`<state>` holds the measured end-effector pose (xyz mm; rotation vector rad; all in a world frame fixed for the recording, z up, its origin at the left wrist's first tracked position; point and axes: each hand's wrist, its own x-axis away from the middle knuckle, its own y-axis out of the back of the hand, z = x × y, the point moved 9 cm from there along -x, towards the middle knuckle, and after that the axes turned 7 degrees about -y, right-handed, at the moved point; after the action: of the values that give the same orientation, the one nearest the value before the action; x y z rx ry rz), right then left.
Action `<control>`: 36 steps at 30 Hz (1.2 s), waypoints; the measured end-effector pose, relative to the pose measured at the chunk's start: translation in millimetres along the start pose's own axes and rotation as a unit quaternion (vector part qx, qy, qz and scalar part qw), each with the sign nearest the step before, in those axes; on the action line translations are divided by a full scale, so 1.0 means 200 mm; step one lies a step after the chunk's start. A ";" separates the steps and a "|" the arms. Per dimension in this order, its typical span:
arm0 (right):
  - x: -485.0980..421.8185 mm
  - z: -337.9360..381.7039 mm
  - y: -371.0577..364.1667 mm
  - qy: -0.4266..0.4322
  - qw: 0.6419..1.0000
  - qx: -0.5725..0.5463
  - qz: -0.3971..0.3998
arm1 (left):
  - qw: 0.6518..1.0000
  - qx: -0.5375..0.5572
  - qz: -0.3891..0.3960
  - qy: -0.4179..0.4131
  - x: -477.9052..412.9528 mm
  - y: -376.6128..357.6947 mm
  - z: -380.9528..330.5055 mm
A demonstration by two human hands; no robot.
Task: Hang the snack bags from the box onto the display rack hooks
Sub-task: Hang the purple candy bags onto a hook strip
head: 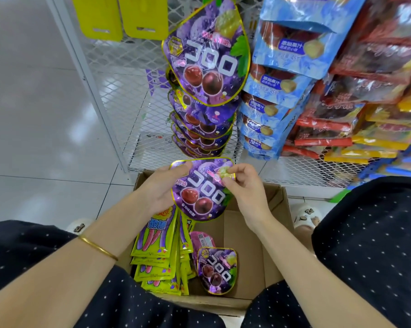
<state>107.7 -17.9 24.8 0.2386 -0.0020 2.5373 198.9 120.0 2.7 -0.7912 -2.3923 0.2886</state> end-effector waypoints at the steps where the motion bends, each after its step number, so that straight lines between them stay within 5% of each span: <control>1: 0.00 0.02 -0.01 0.005 1.000 0.002 0.002 | 1.000 -0.025 0.003 -0.014 0.00 0.00 -0.01; 5: 0.01 0.15 -0.02 0.051 0.997 0.054 0.013 | 0.963 -0.233 -0.011 -0.132 0.03 -0.01 -0.17; 10: 0.05 0.45 -0.03 0.145 0.982 0.125 0.002 | 0.908 -0.352 0.011 -0.226 0.15 -0.13 -0.44; 15: 0.11 0.95 -0.05 0.275 0.930 0.241 -0.038 | 0.802 -0.367 -0.058 -0.468 0.36 -0.36 -1.10; 19: 0.13 1.28 -0.06 0.357 0.884 0.278 -0.118 | 0.743 -0.357 -0.089 -0.559 0.43 -0.61 -1.44; 29: 0.11 1.55 -0.15 0.431 0.803 0.303 -0.279 | 0.774 -0.318 -0.115 -0.535 0.29 -0.71 -1.69; 32: 0.12 1.58 -0.17 0.421 0.785 0.314 -0.328 | 0.757 -0.364 -0.116 -0.529 0.32 -0.72 -1.71; 36: 0.12 1.59 -0.17 0.382 0.770 0.340 -0.382 | 0.780 -0.357 -0.086 -0.507 0.33 -0.72 -1.71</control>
<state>160.6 6.3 339.8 -0.4590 1.1063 1.5457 295.3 51.0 360.5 -0.8255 -3.6776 -0.4459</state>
